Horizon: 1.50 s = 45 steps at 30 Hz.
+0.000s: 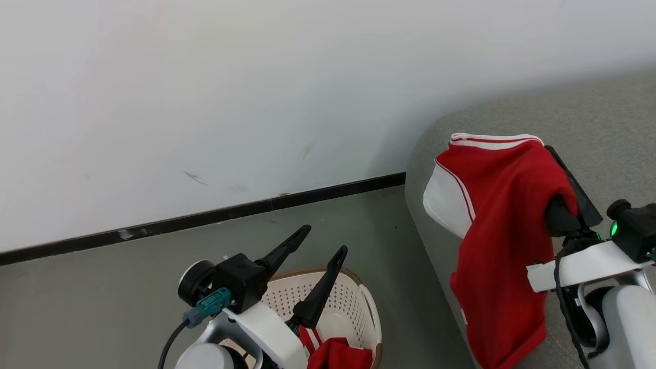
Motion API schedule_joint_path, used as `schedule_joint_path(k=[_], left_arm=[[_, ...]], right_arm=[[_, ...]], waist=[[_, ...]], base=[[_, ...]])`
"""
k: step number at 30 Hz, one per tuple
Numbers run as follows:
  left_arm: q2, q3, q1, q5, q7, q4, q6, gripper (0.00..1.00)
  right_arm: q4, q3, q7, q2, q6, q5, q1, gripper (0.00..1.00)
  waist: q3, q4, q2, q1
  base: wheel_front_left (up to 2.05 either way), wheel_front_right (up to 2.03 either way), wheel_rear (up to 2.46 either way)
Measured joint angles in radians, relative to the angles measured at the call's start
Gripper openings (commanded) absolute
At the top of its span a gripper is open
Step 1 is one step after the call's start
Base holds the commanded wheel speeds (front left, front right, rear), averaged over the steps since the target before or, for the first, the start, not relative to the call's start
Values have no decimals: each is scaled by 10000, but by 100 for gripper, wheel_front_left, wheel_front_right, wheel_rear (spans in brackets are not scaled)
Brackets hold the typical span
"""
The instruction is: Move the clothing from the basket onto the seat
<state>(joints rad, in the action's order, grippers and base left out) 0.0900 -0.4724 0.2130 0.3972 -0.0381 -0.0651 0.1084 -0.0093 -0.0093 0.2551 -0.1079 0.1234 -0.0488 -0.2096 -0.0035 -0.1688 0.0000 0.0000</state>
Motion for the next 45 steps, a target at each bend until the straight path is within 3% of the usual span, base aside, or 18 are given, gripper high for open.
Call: schedule_joint_path(k=[10, 24, 31, 37, 45], left_arm=[[-33, -497, 0, 92, 17, 151, 12, 100], [-163, -920, -3, 309, 222, 240, 96, 100], [-188, -932, -77, 322, 324, 182, 94, 100], [-186, -922, -264, 247, 322, 92, -17, 100], [-69, -895, -267, 25, 290, -142, -240, 100]], right_arm=[[-449, -1101, 0, -77, 0, 186, 1016, 0], [-794, -1074, 0, -58, 0, 320, 1511, 0], [-600, -585, 0, -477, 2, 412, 1469, 0], [27, 54, 0, -871, 0, 336, 775, 0], [872, 207, -347, -1120, 2, -614, -2000, 0]], waist=[[-129, -683, 0, 0], [-233, -1716, 0, 0], [-231, -2175, 0, 0], [-86, -2380, 0, 1], [305, -2318, 0, 0]], base=[[0, 0, 0], [0, 0, 0], [0, 0, 0], [0, 0, 0], [0, 0, 0]])
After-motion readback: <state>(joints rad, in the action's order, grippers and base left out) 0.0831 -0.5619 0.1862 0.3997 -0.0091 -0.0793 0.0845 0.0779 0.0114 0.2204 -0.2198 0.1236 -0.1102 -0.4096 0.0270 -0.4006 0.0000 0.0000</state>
